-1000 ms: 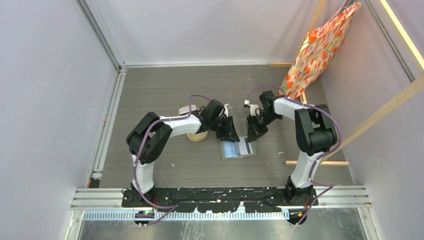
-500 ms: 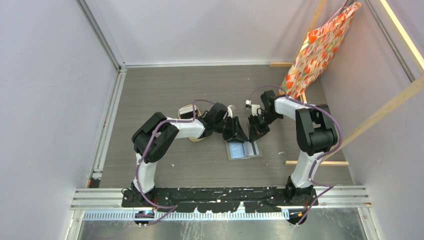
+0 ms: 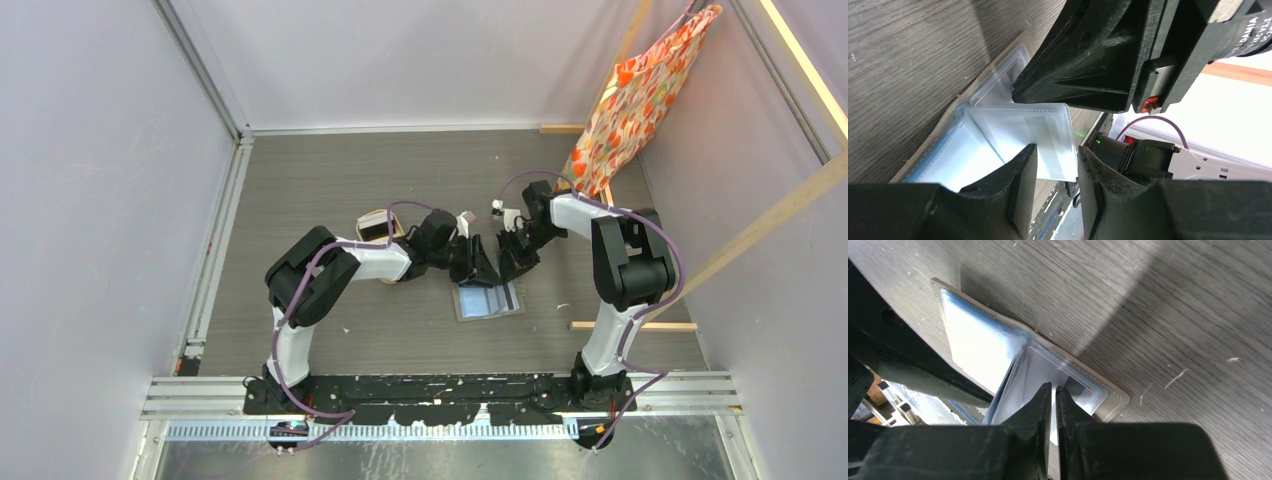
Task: Put the credit cards into the card holder
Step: Turn over the card slot in the card holder.
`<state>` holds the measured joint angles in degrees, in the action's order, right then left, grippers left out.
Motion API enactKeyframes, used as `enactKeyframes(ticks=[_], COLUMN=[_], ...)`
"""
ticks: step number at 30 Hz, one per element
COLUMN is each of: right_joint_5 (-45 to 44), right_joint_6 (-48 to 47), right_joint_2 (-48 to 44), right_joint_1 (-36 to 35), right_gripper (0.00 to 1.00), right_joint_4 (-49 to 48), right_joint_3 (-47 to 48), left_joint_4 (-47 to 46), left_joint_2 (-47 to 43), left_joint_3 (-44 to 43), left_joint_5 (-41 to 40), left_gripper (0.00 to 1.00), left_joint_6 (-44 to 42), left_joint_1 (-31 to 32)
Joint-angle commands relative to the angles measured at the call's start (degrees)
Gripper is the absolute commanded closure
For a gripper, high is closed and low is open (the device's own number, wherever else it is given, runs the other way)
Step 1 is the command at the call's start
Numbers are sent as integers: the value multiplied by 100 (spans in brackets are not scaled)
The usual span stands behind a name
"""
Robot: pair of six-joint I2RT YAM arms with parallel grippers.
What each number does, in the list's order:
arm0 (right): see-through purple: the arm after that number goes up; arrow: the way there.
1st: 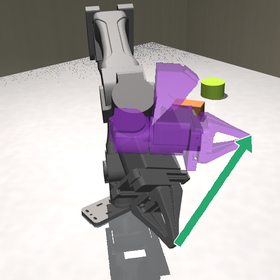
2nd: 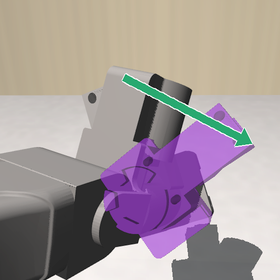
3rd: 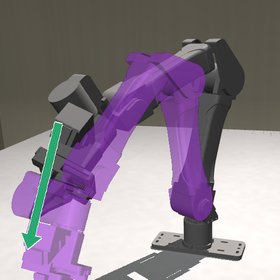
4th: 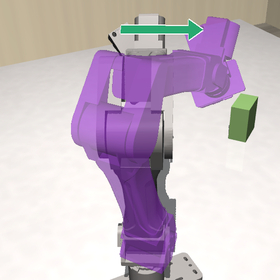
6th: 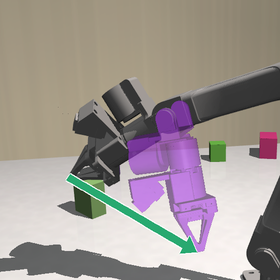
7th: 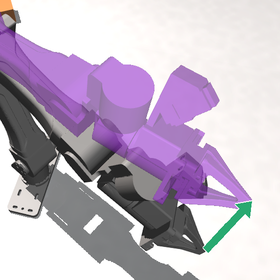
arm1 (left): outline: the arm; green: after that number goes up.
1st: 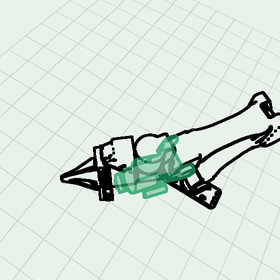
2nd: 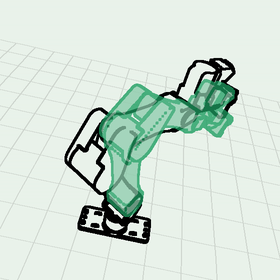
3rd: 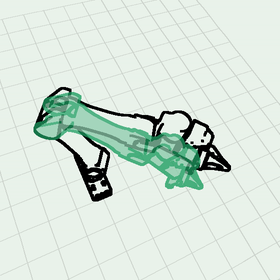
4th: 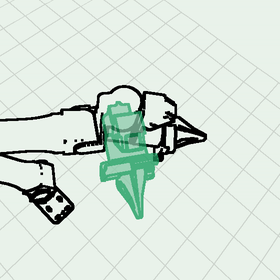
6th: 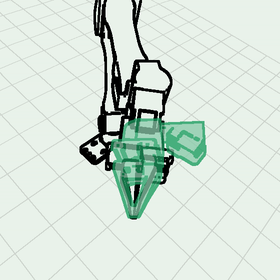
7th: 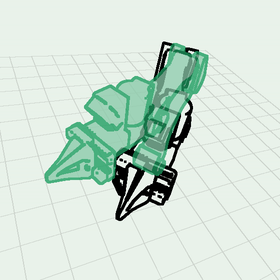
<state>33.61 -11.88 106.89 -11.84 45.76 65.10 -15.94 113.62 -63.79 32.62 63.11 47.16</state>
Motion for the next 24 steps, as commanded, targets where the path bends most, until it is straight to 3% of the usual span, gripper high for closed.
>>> enactKeyframes(ticks=[1,14,24], right_joint_5=[427,790,217], right_joint_6=[-215,-518,-632], right_joint_2=[-74,-330,-1177], right_joint_1=[137,549,980], right_gripper=[87,82,77], right_joint_4=[179,507,343], right_joint_3=[166,190,21], left_joint_4=[-553,-1102,-1617], left_joint_2=[-294,-346,-1216], left_joint_3=[169,553,1318], left_joint_5=[70,-121,-1025], left_gripper=[63,63,62], left_joint_6=[114,41,-1211], left_joint_1=[17,52,66])
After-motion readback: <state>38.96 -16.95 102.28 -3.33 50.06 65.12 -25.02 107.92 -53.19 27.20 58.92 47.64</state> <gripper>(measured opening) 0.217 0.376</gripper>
